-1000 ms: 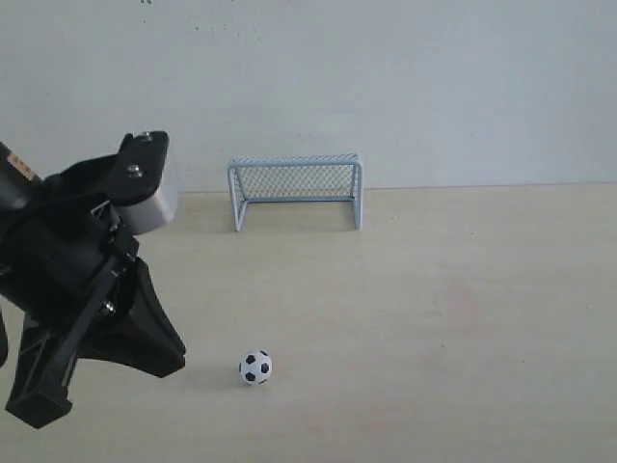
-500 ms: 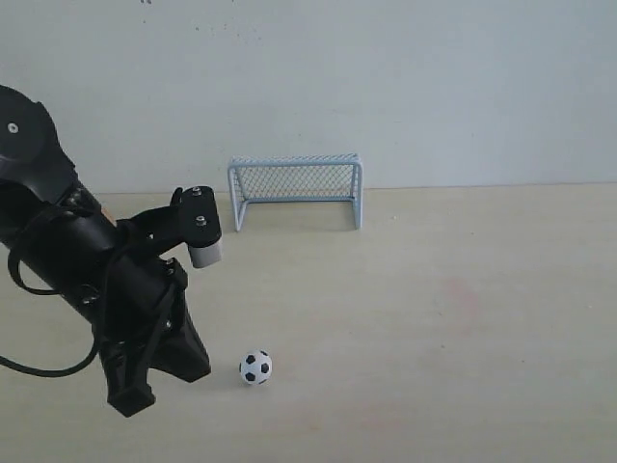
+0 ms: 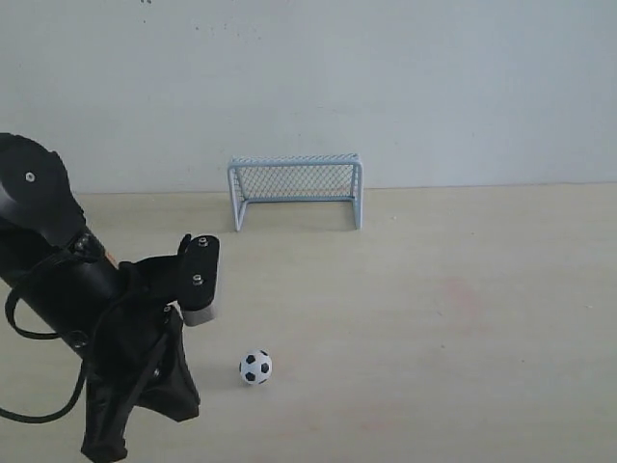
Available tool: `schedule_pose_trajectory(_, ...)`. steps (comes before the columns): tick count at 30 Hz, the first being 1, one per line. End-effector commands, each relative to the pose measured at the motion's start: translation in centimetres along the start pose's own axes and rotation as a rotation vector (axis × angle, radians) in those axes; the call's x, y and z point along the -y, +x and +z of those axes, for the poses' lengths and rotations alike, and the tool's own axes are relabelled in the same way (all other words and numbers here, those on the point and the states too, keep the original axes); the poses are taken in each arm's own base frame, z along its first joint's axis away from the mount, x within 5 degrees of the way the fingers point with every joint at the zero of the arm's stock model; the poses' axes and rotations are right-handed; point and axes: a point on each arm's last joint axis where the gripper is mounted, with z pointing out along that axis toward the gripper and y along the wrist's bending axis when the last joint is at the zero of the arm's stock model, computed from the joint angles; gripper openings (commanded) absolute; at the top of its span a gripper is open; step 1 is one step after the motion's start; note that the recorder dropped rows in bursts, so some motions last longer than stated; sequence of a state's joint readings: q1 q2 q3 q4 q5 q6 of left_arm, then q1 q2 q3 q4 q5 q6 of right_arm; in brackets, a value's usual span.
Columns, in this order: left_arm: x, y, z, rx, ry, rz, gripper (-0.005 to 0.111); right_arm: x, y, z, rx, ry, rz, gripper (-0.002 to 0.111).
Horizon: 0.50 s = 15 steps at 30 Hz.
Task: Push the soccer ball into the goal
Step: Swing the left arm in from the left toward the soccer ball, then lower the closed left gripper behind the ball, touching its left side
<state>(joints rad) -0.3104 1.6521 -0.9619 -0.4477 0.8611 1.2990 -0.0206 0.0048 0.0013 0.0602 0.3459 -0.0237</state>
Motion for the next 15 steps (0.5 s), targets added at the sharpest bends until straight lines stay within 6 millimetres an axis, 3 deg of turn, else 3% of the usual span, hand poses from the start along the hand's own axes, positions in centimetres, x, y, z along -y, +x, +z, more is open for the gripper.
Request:
schedule_pose_trajectory(1, -0.5, -0.3, 0.3, 0.057, -0.085, 0.097, 0.004, 0.0, -0.1, 0.0, 0.009, -0.001, -0.004, 0.0)
schedule_pose_trajectory(4, -0.9, -0.4, 0.9, 0.081, -0.107, 0.168, 0.004, 0.0, -0.1, 0.0, 0.009, -0.001, -0.004, 0.0)
schedule_pose_trajectory(11, -2.0, 0.0, 4.1, 0.079, -0.066, 0.15, 0.004, 0.0, -0.1, 0.0, 0.009, -0.001, -0.004, 0.0)
schedule_pose_trajectory(15, -2.1, -0.6, 4.6, 0.152, -0.057, 0.162, 0.004, 0.0, -0.1, 0.0, 0.009, -0.001, -0.004, 0.0)
